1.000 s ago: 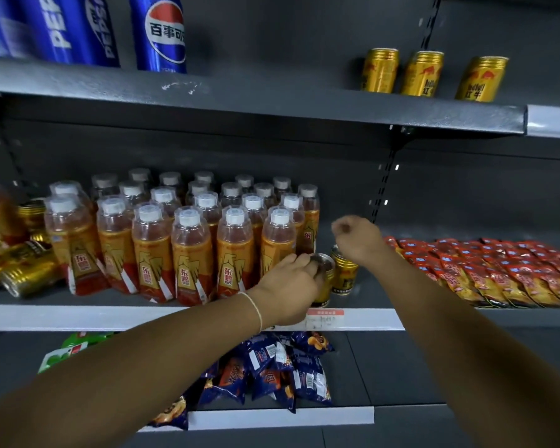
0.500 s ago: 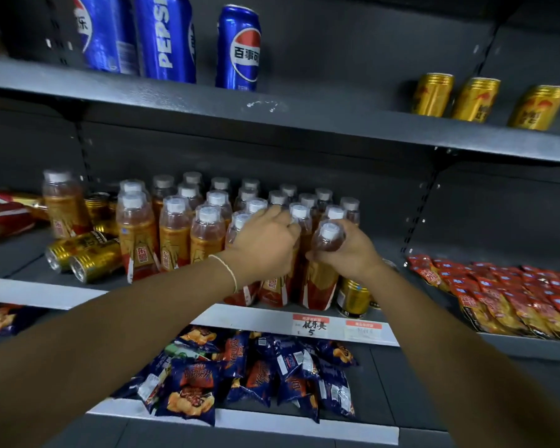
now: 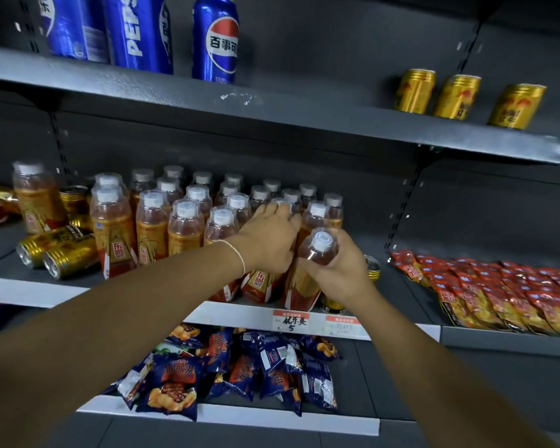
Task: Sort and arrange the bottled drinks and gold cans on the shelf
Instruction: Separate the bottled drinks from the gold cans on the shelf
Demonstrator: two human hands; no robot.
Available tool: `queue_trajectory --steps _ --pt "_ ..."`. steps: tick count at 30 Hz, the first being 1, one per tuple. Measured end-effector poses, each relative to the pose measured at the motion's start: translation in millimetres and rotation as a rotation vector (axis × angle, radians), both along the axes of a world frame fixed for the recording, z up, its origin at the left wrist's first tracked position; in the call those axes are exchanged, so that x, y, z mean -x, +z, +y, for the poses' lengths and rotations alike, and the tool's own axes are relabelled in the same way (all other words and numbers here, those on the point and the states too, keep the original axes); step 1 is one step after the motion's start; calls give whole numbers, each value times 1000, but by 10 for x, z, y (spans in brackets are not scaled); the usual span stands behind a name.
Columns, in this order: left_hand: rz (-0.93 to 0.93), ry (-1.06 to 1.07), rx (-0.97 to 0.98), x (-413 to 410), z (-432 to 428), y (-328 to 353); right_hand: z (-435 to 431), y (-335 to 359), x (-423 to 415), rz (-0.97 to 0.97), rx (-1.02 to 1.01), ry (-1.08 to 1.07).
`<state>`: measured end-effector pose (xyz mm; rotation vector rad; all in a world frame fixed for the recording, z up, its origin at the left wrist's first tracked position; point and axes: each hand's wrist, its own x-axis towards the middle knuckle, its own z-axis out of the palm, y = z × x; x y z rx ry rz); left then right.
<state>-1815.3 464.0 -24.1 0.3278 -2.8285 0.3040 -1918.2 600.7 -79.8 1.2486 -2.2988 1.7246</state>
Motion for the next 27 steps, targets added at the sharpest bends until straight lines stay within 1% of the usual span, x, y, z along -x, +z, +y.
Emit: queue_trajectory --steps 3,5,9,11,13,16,18,20,22,27 --pt "-54 -54 -102 -27 77 17 20 32 19 -24 53 -19" --pt "-80 -77 -134 -72 100 26 54 105 3 -7 68 -40" --pt "-34 -97 -156 -204 85 -7 130 297 -122 22 4 -57" --pt "-8 -93 -202 -309 78 -28 169 390 -232 35 -84 -67" --pt "38 -86 -255 -456 75 -6 190 468 -374 61 -239 -87" --pt "149 -101 -412 -756 43 158 140 530 -634 61 -457 -87" --pt "176 -102 -474 -991 -9 292 54 539 -814 32 -528 -74" --pt "152 -89 -487 -1275 -74 410 -65 533 -1004 0 -558 -46" --pt "76 -45 -484 -1590 -168 463 -216 520 -1226 -20 -567 -13" --pt "-67 92 -490 -2484 -615 283 -835 369 -1974 -28 -562 66"
